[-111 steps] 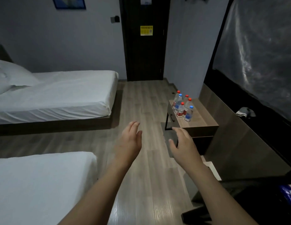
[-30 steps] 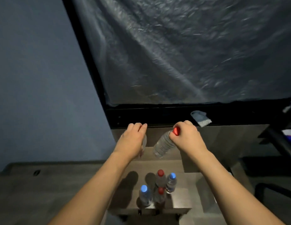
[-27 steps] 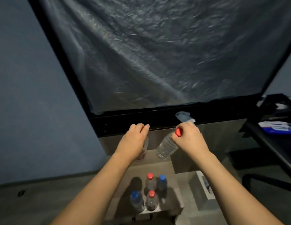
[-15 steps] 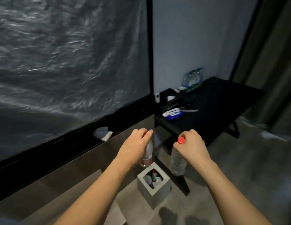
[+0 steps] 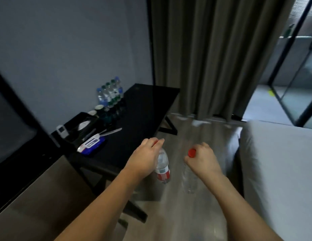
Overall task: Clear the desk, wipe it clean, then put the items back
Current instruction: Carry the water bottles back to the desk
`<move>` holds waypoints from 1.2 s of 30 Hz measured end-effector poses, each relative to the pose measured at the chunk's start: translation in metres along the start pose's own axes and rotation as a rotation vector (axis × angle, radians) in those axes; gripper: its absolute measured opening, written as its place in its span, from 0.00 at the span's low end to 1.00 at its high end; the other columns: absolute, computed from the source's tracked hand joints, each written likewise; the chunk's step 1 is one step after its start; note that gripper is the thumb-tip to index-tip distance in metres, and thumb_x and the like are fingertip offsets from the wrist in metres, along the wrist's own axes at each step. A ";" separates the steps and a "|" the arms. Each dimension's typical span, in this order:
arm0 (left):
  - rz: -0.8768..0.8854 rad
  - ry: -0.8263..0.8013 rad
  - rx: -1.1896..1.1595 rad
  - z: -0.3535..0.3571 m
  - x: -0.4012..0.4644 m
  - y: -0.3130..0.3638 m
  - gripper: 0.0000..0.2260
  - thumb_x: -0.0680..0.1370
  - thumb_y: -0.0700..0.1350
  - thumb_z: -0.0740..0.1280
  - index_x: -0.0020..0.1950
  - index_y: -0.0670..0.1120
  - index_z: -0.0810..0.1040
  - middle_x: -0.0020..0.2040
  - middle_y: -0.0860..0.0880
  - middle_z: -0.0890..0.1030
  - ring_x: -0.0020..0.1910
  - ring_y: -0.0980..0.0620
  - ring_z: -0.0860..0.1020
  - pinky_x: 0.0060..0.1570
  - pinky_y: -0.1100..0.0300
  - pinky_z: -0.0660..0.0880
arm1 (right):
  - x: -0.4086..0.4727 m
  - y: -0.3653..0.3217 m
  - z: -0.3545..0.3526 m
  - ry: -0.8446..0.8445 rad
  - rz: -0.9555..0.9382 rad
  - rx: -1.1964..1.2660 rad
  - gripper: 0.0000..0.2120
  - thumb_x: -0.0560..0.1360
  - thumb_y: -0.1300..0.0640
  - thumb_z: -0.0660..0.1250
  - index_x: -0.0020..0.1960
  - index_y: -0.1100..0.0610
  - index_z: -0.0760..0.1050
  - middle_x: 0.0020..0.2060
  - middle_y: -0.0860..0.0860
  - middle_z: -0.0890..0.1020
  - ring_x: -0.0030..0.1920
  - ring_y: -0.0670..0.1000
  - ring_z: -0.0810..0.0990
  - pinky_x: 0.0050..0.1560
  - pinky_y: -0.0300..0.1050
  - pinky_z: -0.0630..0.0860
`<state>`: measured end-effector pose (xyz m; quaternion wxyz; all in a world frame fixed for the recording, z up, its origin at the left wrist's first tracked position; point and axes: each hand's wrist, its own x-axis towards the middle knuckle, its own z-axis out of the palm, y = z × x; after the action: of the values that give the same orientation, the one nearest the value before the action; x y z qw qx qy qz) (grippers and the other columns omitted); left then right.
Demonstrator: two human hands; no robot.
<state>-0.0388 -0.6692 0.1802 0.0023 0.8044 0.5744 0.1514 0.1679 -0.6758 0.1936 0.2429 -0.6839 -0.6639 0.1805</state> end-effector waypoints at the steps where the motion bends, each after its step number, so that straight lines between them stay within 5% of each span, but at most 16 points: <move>1: 0.024 -0.003 -0.014 0.007 0.016 0.003 0.25 0.81 0.44 0.60 0.78 0.50 0.59 0.71 0.52 0.65 0.67 0.53 0.64 0.64 0.59 0.69 | 0.011 0.009 -0.003 0.000 0.020 -0.010 0.05 0.70 0.55 0.69 0.40 0.55 0.75 0.45 0.51 0.71 0.46 0.57 0.77 0.46 0.44 0.72; 20: 0.215 0.029 -0.147 0.134 0.478 0.031 0.21 0.78 0.40 0.64 0.72 0.48 0.70 0.64 0.51 0.73 0.61 0.50 0.69 0.58 0.51 0.74 | 0.407 0.149 -0.063 0.119 0.135 0.024 0.06 0.68 0.56 0.71 0.44 0.54 0.77 0.46 0.49 0.74 0.42 0.48 0.73 0.43 0.40 0.69; 26: 0.169 -0.001 0.034 0.163 0.589 0.007 0.21 0.79 0.43 0.59 0.72 0.46 0.68 0.70 0.49 0.70 0.67 0.48 0.67 0.66 0.53 0.68 | 0.539 0.175 -0.069 0.000 0.041 0.002 0.07 0.67 0.55 0.71 0.36 0.52 0.72 0.43 0.52 0.77 0.41 0.51 0.77 0.39 0.40 0.67; 30: 0.044 0.004 0.091 0.166 0.641 -0.031 0.25 0.78 0.50 0.49 0.73 0.46 0.68 0.72 0.50 0.67 0.69 0.49 0.65 0.66 0.53 0.68 | 0.627 0.160 -0.062 -0.029 -0.088 -0.007 0.05 0.68 0.57 0.71 0.40 0.56 0.75 0.39 0.48 0.69 0.39 0.49 0.71 0.40 0.38 0.64; 36: -0.162 0.040 0.011 0.170 0.700 -0.106 0.25 0.82 0.45 0.59 0.78 0.47 0.57 0.75 0.49 0.62 0.71 0.49 0.62 0.70 0.57 0.63 | 0.751 0.110 -0.012 -0.126 -0.223 0.023 0.08 0.70 0.54 0.71 0.45 0.56 0.77 0.44 0.49 0.71 0.44 0.52 0.76 0.43 0.42 0.70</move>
<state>0.1110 0.0436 0.1674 -0.0013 0.7521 0.6384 0.1637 0.3049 0.0707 0.1972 0.2273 -0.5902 -0.7477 0.2026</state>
